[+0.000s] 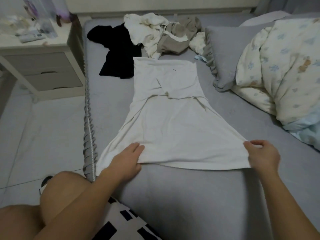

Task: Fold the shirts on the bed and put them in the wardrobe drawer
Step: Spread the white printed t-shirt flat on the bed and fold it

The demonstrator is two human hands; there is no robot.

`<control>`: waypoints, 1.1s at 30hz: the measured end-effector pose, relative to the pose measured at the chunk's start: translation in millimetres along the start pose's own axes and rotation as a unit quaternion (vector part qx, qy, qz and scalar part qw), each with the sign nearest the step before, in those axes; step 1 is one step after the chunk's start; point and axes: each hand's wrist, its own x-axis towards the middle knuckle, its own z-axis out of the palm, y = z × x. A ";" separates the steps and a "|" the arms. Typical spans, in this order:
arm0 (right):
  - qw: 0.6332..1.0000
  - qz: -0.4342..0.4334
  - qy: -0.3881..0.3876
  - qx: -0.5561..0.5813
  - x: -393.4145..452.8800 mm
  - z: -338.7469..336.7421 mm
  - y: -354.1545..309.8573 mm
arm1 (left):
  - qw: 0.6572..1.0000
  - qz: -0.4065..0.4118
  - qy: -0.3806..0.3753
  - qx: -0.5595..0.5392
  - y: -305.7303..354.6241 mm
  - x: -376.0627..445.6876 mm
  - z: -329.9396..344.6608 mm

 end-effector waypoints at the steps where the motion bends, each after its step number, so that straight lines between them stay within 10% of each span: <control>1: 1.000 0.011 0.015 -0.003 4.9 -1.9 5.2 | 1.000 -0.008 -0.006 0.010 -4.8 -0.7 -3.2; 5: 0.998 0.042 0.035 0.028 17.9 6.3 13.8 | 0.998 -0.015 -0.015 0.059 -12.4 -11.0 -8.8; 11: 0.986 0.026 -0.161 0.023 3.3 18.6 12.1 | 0.998 -0.002 -0.053 -0.021 -34.5 -19.3 -22.5; 16: 0.982 0.028 -0.169 0.079 5.1 13.0 12.7 | 0.916 -0.286 0.194 -0.203 -59.7 -18.9 -20.0; 21: 0.982 0.082 -0.140 0.100 8.2 13.9 5.3 | 0.908 -0.319 -0.018 -0.271 -69.5 -24.5 -26.5; 27: 0.962 0.102 -0.223 0.121 3.9 8.5 6.4 | 0.839 -0.329 0.108 -0.420 -69.3 -21.4 -36.2; 33: 0.920 0.122 -0.275 0.253 -0.7 4.6 -6.8 | 0.784 -0.318 -0.036 -0.532 -61.4 -26.1 -41.2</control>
